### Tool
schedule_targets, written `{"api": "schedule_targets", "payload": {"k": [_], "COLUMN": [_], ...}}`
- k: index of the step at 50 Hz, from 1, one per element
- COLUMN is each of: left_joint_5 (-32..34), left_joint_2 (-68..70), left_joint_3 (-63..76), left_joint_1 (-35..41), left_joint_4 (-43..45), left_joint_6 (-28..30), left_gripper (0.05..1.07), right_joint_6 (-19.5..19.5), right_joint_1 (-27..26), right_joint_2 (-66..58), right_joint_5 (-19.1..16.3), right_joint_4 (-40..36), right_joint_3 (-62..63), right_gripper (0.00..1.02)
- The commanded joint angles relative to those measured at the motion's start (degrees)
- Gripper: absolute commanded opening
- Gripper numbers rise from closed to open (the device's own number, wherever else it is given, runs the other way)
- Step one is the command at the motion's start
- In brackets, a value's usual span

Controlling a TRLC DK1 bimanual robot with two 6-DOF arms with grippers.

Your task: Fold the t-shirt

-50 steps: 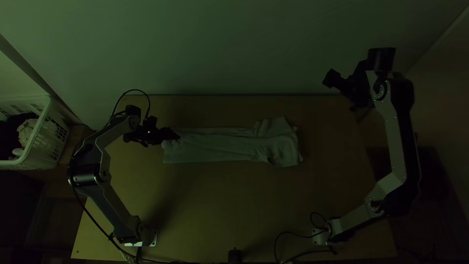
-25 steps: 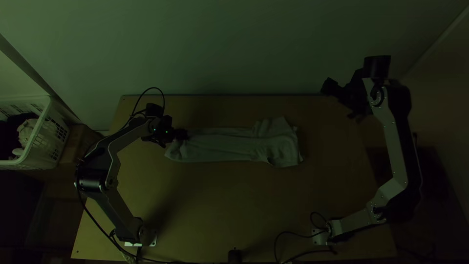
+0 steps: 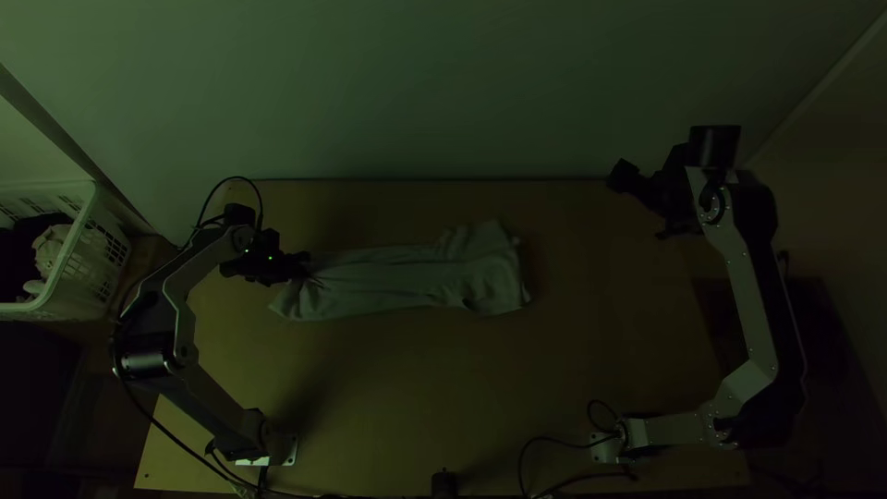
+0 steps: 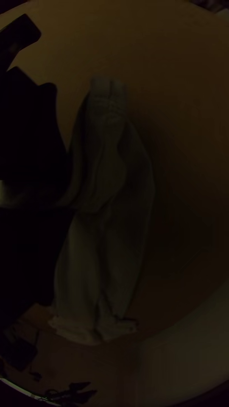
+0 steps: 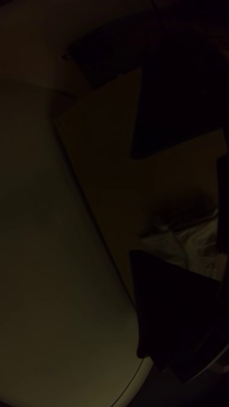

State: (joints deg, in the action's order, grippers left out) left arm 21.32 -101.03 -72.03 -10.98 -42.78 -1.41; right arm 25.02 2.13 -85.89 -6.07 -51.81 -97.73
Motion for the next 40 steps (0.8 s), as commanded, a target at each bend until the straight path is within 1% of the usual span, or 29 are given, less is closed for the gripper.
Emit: {"api": "schedule_targets", "payload": {"k": [1,6,10,16,20,24,31,40], "left_joint_5": [-1.0,-2.2,-3.0,-4.4,-7.3,-8.8,-8.8,-10.2], "left_joint_2": [2.1,3.0,3.6,4.7,5.6,6.7,8.6,9.7], "left_joint_3": [-1.7,-1.9,-2.8,-4.4,-6.0,-8.6,-15.1,-23.4], "left_joint_1": [-5.9,-10.9,-14.8,-18.5,-19.4,-19.5,-18.0,-11.2], "left_joint_4": [-3.6,-4.7,-6.2,-8.7,-11.1,-14.3,-21.9,-29.8], "left_joint_6": [5.5,9.3,12.0,15.0,16.1,16.6,16.6,14.1], "left_gripper": [0.08,0.08,0.08,0.08,0.08,0.08,0.08,0.08], "right_joint_6": [-1.8,-4.0,-4.4,-4.5,-4.7,-4.8,-5.1,-5.6], "right_joint_1": [0.4,0.4,0.3,0.3,0.3,0.2,-0.1,-0.8], "right_joint_2": [3.0,4.9,6.1,7.1,7.5,8.0,9.1,10.9], "right_joint_5": [-0.3,-0.3,-0.3,-0.3,-0.3,-0.3,-0.3,-0.3], "right_joint_4": [2.6,6.3,8.8,9.1,9.1,9.1,9.1,9.1], "right_joint_3": [2.2,5.5,7.7,8.6,9.0,9.5,10.5,12.7], "right_gripper": [0.98,0.98,0.98,0.98,0.98,0.98,0.98,0.98]}}
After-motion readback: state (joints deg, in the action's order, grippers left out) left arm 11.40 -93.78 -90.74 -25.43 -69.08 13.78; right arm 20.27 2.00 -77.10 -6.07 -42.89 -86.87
